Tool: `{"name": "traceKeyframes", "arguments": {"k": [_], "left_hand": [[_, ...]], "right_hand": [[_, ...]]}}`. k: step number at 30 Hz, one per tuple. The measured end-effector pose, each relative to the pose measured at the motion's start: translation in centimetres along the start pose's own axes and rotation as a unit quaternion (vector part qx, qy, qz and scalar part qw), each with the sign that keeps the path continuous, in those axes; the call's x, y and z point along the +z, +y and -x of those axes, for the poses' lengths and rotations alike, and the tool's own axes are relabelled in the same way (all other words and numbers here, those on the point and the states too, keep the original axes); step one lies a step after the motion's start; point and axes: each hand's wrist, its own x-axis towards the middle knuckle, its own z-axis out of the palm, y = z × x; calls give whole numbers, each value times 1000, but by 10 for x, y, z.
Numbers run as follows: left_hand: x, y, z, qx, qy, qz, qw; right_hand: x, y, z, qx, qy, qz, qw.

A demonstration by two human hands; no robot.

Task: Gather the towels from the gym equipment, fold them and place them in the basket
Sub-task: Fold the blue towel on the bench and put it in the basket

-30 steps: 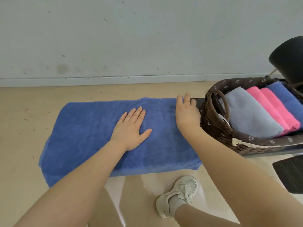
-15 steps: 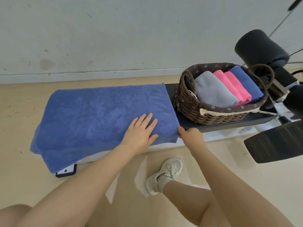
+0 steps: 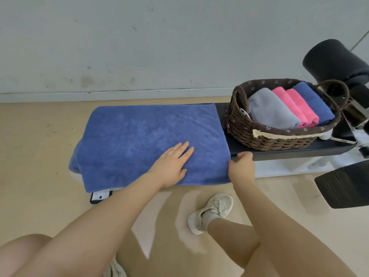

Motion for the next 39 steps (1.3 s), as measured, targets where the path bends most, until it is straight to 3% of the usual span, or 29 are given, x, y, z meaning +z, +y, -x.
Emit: {"name": "traceKeyframes", "arguments": {"k": [4,9,15,18,22,24,29,33,39], "left_hand": [[-3,-18,22,-39,37,24,998],[-9,-61,65,-113,89,47,989],[-12,-145,126,-245,141,113,953],[-1,-196,150,-333,167,207,905],[22,-250,160,-456,199,389,775],[34,-268,155,-470,201,445,735],[61,-304,130,-459,168,536,688],[81,-323,111,-459,160,544,683],[87,-333,105,-428,218,529,699]], "right_hand": [[15,-19,26,-147,17,96,984],[64,-70,76,-313,-81,84,943],[145,-145,125,-401,-225,103,882],[190,-180,144,-467,-294,134,823],[253,-219,160,-556,-364,236,709],[284,-234,161,-570,-360,304,673],[356,-248,148,-526,-388,483,583],[389,-253,144,-523,-386,555,519],[406,-249,146,-534,-417,536,504]]}}
